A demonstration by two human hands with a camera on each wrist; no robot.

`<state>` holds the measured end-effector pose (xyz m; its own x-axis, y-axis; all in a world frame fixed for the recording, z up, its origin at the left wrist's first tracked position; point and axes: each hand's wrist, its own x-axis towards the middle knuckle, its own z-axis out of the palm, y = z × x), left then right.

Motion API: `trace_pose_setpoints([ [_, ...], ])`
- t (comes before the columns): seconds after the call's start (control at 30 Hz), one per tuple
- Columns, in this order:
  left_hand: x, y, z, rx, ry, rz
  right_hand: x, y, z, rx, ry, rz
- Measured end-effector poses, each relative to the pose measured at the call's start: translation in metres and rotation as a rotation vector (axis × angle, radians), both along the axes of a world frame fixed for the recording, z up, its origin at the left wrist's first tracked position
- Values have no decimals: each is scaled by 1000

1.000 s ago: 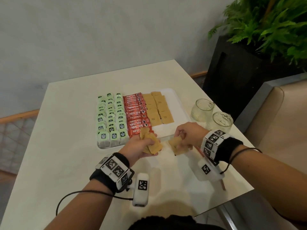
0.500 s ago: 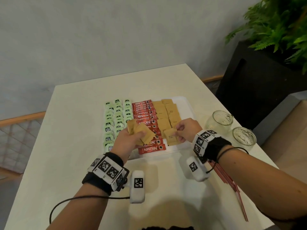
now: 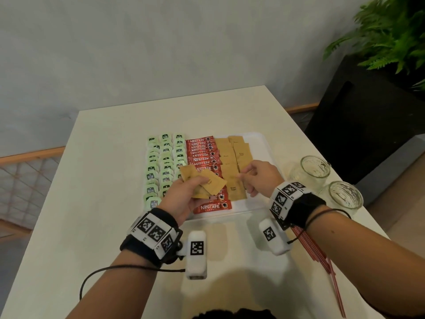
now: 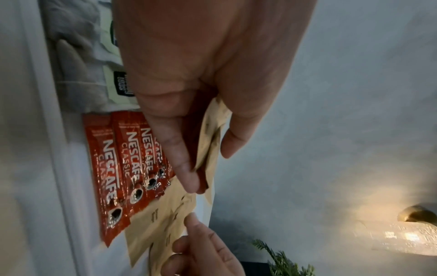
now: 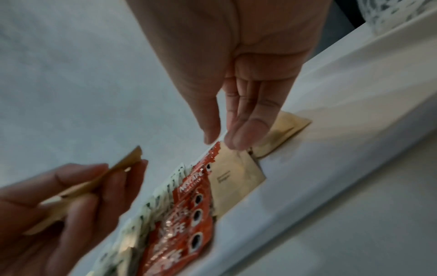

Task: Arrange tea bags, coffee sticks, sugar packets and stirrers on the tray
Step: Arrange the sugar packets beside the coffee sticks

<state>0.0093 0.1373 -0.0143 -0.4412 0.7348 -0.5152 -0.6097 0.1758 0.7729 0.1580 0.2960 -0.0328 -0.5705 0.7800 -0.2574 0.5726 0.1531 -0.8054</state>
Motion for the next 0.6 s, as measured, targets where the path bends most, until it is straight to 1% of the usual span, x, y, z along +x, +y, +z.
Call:
trace_pose_setpoints([
  [0.1,11,3,1,23,58,-55,8,-9,11,-87,101,64],
  [0.17,19,5,1,36,161,-142,12,-17,20,-133,137,138],
  [0.23,27,7,3,33,274,-212,16,-24,25,-142,171,178],
  [0.3,32,9,6,24,348,-229,22,-27,26,-124,208,174],
  [0.37,37,11,10,12,392,-229,30,-26,24,-91,201,151],
  [0.4,39,11,11,5,392,-223,34,-24,24,-87,191,132],
  [0.47,39,12,13,-2,342,-188,41,-15,23,-85,185,49],
  [0.53,36,14,13,-12,250,-147,48,-1,18,-96,198,-81],
  [0.6,33,14,16,-7,131,-107,55,8,11,-134,213,-174],
])
